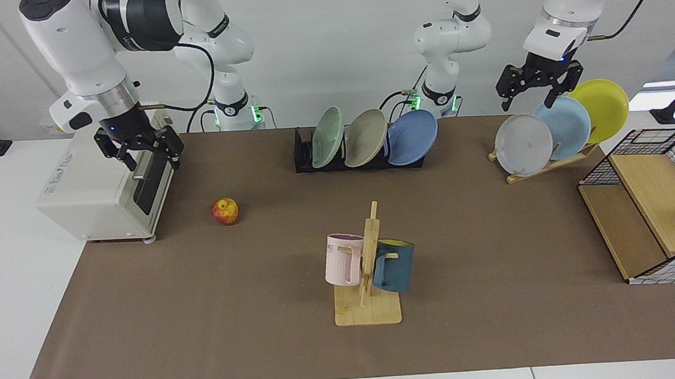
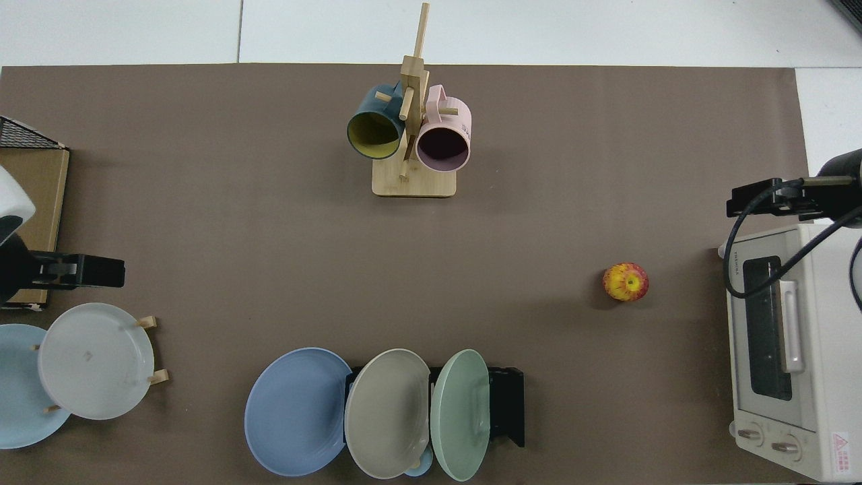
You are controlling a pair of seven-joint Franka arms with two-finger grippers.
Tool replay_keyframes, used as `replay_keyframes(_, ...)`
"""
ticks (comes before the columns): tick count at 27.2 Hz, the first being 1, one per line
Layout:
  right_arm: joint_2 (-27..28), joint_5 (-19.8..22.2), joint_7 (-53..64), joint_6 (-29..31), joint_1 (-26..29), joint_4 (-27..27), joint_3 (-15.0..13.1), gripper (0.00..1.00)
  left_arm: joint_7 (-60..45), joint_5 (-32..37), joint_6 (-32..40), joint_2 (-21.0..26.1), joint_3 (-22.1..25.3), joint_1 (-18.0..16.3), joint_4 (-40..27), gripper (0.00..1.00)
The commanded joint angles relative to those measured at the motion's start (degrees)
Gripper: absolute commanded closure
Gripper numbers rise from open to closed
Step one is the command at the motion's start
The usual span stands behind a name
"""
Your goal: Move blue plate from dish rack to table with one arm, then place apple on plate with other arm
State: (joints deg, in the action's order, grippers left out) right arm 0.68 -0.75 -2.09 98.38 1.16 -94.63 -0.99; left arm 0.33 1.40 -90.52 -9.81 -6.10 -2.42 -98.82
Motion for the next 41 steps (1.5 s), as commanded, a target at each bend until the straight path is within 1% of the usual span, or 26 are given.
replay_keyframes(1,-0.68,0.92,-1.16,1.20,0.33,-0.99,0.55,0.00,-0.42,-0.78,-0.54,0.05,0.21,0.31,-0.05,0.00)
replay_keyframes(6,-0.68,0.92,-1.16,1.20,0.33,-0.99,0.55,0.00,-0.50,-1.13,-0.63,0.05,0.21,0.31,-0.14,0.00)
replay_keyframes(10,-0.68,0.92,-1.16,1.11,0.33,-0.99,0.55,0.00,-0.50,-4.29,-2.20,0.05,0.56,-0.22,-0.14,0.00)
replay_keyframes(18,-0.68,0.92,-1.16,1.20,0.33,-0.99,0.55,0.00,-0.50,-4.30,-2.91,0.05,0.65,-0.13,-0.32,0.00)
replay_keyframes(22,-0.68,0.92,-1.16,1.11,0.33,-0.99,0.55,0.00,-1.12,-2.90,-2.56,-0.38,0.39,0.22,-1.02,0.00)
replay_keyframes(24,-0.68,0.92,-1.16,1.11,0.33,-0.99,0.55,0.00,-1.47,-0.71,-3.08,-0.82,-0.05,0.48,-1.63,0.00)
replay_keyframes(26,-0.68,0.92,-1.16,1.20,0.33,-0.99,0.55,0.00,-2.52,2.02,-3.70,-1.09,-2.06,0.57,-2.25,0.00)
replay_keyframes(29,-0.68,0.92,-1.16,1.11,0.33,-0.99,0.55,0.00,-6.12,4.92,-5.54,-3.01,-4.35,0.66,-5.14,0.00)
replay_keyframes(32,-0.68,0.92,-1.16,1.11,0.33,-0.99,0.55,0.00,-8.76,7.73,-8.52,-7.31,-6.90,0.84,-10.93,0.00)
replay_keyframes(35,-0.68,0.92,-1.16,1.11,0.33,-0.99,0.55,0.00,-11.65,8.18,-11.08,-11.10,-8.39,0.92,-16.30,0.00)
replay_keyframes(38,-0.68,0.92,-1.16,1.20,0.33,-0.99,0.55,0.00,-14.90,8.27,-11.96,-13.12,-11.12,0.84,-20.26,0.00)
replay_keyframes(41,-0.68,0.92,-1.16,1.11,0.33,-0.99,0.55,0.00,-21.57,11.07,-12.84,-13.92,-15.68,0.84,-24.56,0.00)
